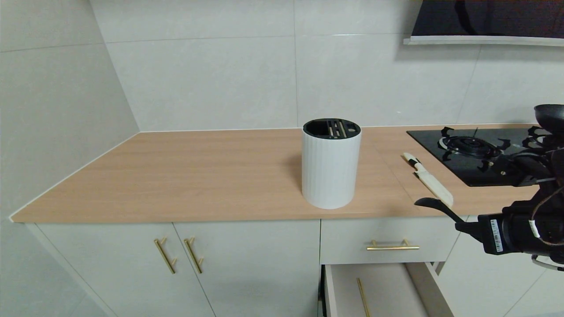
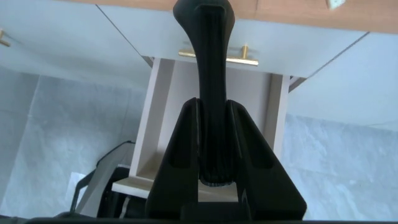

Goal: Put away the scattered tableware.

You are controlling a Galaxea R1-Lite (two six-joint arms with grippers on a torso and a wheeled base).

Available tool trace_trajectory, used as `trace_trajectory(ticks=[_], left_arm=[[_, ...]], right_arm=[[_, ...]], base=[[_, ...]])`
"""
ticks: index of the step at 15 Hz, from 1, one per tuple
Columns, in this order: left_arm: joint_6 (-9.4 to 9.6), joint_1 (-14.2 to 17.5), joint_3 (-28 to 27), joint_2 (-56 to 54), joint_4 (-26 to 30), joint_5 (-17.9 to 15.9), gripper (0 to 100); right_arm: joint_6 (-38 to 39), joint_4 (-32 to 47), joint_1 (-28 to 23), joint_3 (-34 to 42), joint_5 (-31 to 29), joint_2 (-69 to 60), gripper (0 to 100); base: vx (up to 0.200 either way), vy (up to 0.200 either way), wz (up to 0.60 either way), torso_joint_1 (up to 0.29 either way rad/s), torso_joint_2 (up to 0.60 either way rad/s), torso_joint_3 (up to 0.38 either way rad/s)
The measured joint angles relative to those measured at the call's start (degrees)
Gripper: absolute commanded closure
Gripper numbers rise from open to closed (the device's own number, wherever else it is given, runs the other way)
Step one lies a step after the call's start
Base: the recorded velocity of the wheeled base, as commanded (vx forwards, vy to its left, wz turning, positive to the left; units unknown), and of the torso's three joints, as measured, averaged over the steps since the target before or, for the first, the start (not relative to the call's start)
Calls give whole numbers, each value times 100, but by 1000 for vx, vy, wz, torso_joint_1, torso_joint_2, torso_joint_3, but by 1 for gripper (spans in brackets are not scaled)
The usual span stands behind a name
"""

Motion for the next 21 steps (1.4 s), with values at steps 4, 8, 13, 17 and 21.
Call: trace_trajectory(ticks=[4,8,13,17,21], left_arm=[[0,0,0,0,0,0,0],[0,0,0,0,0,-2,0],[0,0,-2,0,-5,0,0],[0,0,0,0,-5,-2,0],[0,0,0,0,-2,-2,0]], right_arm=[[0,-2,5,13,-9,155,100],[2,-5,2,16,-6,227,100],[-1,-5,5,29,-6,269,100],[0,-5,5,51,-9,312,100],[-4,-5,5,52,-9,334,100]], base=[[0,0,0,0,0,0],[0,0,0,0,0,0],[0,0,0,-76,169,92],[0,0,0,-209,478,270],[0,0,0,-160,382,217]])
